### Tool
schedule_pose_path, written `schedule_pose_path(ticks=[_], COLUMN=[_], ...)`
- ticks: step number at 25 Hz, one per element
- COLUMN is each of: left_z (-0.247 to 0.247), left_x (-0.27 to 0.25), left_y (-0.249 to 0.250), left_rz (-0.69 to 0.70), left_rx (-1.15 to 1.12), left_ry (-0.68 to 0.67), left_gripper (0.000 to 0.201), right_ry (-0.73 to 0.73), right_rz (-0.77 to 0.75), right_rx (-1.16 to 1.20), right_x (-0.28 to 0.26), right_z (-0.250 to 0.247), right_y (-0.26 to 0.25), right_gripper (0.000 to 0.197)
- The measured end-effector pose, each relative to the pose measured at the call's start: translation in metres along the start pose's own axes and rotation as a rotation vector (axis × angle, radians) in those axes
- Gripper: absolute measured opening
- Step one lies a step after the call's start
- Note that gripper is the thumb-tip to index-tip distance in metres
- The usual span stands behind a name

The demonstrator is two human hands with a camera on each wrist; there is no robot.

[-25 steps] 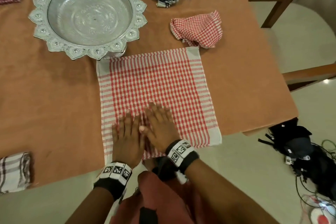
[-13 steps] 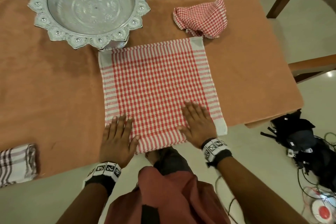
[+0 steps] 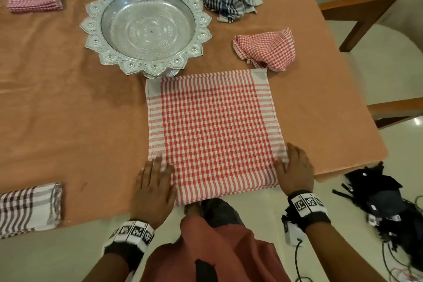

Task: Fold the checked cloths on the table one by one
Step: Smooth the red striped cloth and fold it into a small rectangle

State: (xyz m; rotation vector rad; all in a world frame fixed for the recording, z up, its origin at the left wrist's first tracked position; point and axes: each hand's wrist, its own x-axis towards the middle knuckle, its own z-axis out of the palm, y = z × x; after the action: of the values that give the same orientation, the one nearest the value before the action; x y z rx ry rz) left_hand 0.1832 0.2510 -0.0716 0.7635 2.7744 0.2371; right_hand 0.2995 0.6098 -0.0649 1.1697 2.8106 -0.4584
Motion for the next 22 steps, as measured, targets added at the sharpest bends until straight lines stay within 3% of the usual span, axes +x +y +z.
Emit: schedule_pose_path(ticks=[3, 11, 13, 17, 20, 22], left_z=[-0.011, -0.018, -0.024, -0.033, -0.036, -0.039], left_x=[-0.022, -0.034, -0.029, -0.027, -0.033, -0.036], left_y=[-0.01, 0.002, 0.01, 0.02, 0.024, 0.023], left_rz=[-0.222, -0.422, -0.495, -0.555, -0.594, -0.643], left_rx=[-0.155, -0.224, -0.208, -0.24, -0.384, -0.552], left_ry=[0.096, -0.058, -0.094, -0.121, -0.053, 0.01], left_gripper=[0.046, 0.018, 0.021, 0.021, 0.016, 0.015], right_ry=[0.039, -0.056, -0.088, -0.149, -0.179, -0.164], right_rz=[0.191, 0.497, 0.519, 0.446, 0.433, 0.433], right_rx=[0.155, 0.336, 0.411, 0.502, 0.649, 0.738], right_x=[-0.009, -0.018, -0.018, -0.023, -0.031, -0.034], right_z=[-0.007, -0.013, -0.015, -0.015, -0.02, -0.026], right_y=[-0.001, -0.007, -0.003, 0.013, 0.021, 0.022], right_gripper=[0.042, 0.038, 0.024, 0.026, 0.017, 0.022])
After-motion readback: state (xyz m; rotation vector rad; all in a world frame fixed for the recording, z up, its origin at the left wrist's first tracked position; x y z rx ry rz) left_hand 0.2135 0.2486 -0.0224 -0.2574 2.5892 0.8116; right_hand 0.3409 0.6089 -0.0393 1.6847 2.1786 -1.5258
